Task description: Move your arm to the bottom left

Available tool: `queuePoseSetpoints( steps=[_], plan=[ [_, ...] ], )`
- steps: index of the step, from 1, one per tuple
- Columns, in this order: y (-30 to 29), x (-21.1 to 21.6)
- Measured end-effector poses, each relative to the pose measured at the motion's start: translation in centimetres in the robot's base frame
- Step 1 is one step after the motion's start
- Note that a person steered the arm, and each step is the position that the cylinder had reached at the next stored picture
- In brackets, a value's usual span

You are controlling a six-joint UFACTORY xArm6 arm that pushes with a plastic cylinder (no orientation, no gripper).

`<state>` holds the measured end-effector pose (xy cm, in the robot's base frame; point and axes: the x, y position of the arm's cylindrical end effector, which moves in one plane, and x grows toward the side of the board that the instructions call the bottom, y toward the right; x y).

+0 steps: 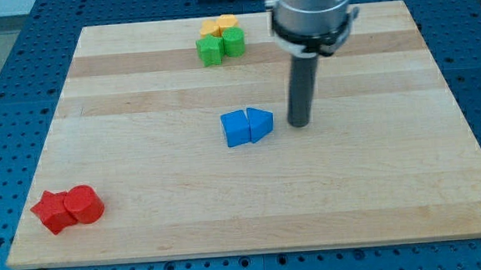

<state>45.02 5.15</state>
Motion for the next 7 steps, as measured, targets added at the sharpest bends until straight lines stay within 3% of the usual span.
queuePoseSetpoints(
  steps=[2, 3, 4, 5, 6, 7],
  plan=[
    [-0.4, 0.0],
    [4.3, 0.2],
    [3.7, -3.1],
    [-3.0, -7.7],
    [-16.3, -6.8],
    [-30.8, -1.7]
  ],
)
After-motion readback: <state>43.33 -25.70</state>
